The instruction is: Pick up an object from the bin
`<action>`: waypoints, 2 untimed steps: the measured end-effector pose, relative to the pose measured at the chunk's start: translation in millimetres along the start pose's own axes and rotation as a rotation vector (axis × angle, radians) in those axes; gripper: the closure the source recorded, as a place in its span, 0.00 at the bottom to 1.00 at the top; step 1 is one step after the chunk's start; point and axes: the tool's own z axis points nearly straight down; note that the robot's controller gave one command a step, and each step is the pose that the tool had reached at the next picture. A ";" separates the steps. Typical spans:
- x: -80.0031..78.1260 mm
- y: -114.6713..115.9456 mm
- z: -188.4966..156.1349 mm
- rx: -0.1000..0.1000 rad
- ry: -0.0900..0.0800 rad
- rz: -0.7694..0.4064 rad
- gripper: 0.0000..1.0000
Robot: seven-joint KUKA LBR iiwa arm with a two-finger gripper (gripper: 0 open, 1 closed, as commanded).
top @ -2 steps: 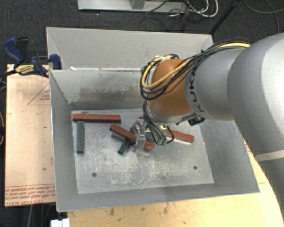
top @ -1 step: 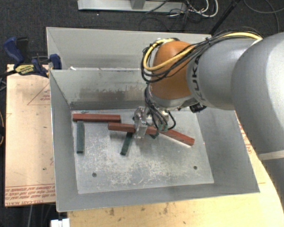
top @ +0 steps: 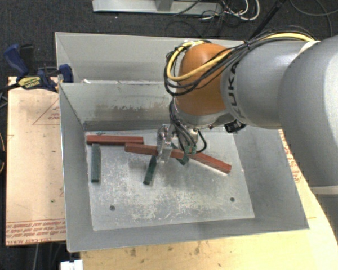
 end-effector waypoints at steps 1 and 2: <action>17.8 4.4 -55.9 0.001 0.007 -0.008 1.00; 21.2 5.4 -107.2 0.000 0.000 -0.007 1.00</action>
Offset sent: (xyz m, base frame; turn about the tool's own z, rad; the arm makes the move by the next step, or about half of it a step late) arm -0.0212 0.0077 0.1073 -0.0053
